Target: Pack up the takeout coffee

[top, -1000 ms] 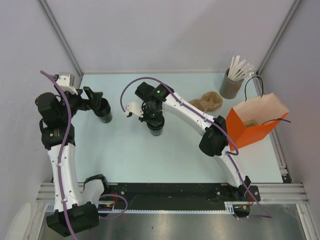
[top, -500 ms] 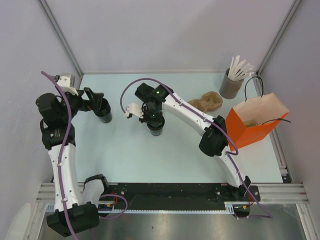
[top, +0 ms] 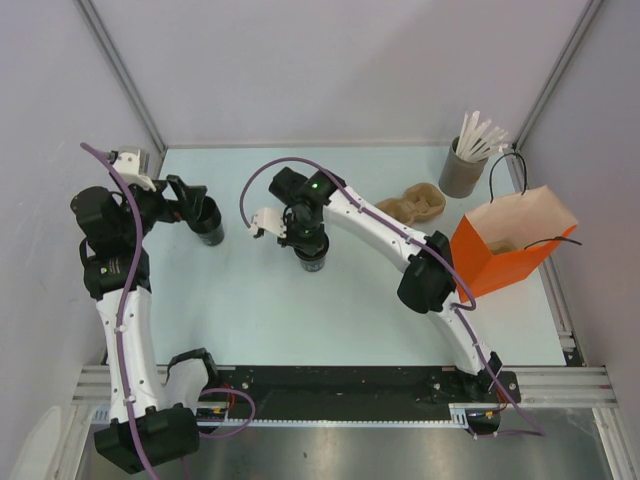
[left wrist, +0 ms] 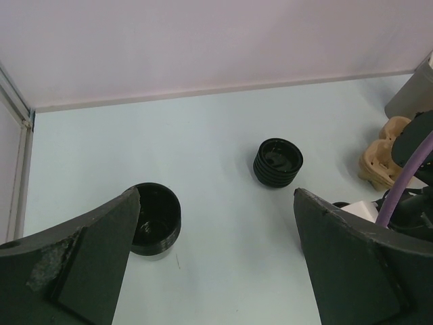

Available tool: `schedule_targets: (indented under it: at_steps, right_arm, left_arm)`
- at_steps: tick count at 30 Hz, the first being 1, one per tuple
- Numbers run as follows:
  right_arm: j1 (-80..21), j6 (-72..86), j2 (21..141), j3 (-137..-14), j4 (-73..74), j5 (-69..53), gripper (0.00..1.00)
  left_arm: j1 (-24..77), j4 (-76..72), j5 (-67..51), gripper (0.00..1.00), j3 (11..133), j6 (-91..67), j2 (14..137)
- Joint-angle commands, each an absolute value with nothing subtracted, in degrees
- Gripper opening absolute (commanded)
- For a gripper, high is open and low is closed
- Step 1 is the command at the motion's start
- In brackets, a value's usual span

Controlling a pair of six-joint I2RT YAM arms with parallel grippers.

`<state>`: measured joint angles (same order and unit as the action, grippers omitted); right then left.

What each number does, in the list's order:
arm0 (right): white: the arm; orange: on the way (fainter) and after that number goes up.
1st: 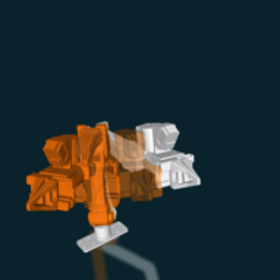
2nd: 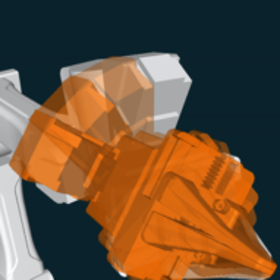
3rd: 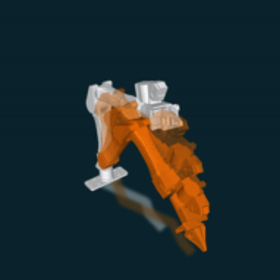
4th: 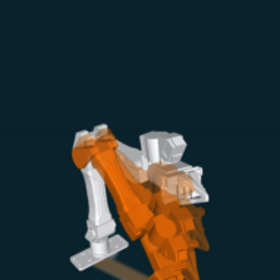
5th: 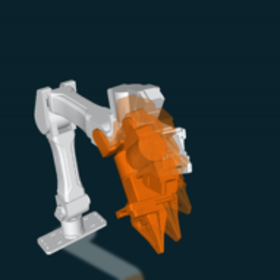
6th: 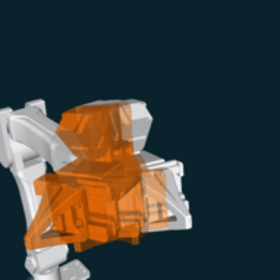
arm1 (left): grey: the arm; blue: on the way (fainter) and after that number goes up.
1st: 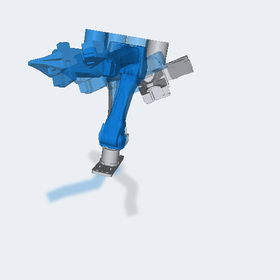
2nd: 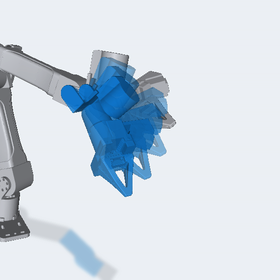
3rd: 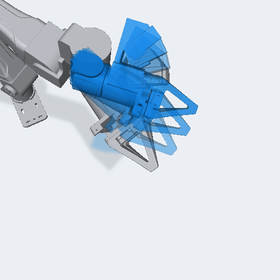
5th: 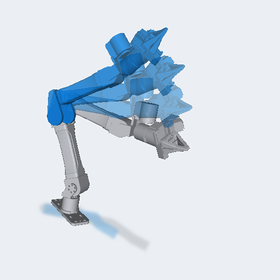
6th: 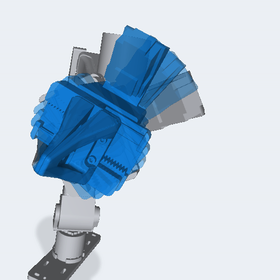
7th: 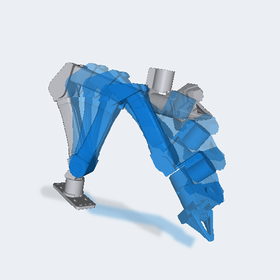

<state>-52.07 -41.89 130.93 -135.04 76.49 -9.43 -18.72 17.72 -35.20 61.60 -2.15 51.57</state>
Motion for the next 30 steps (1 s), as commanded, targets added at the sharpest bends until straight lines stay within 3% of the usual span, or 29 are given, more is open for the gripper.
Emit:
schedule_targets:
  at_steps: [1, 30]
  right_arm:
    - [-52.47, -42.28, 132.01, -134.82, 84.81, -8.79, 0.07]
    - [-52.91, -42.28, 132.89, -135.88, 83.76, -7.47, 0.2]
  left_arm:
    - [-19.6, 15.56, -36.65, 1.0, 61.26, -3.16, 50.27]
    - [-20.39, 15.03, -37.71, 1.0, 60.73, -3.96, 50.54]
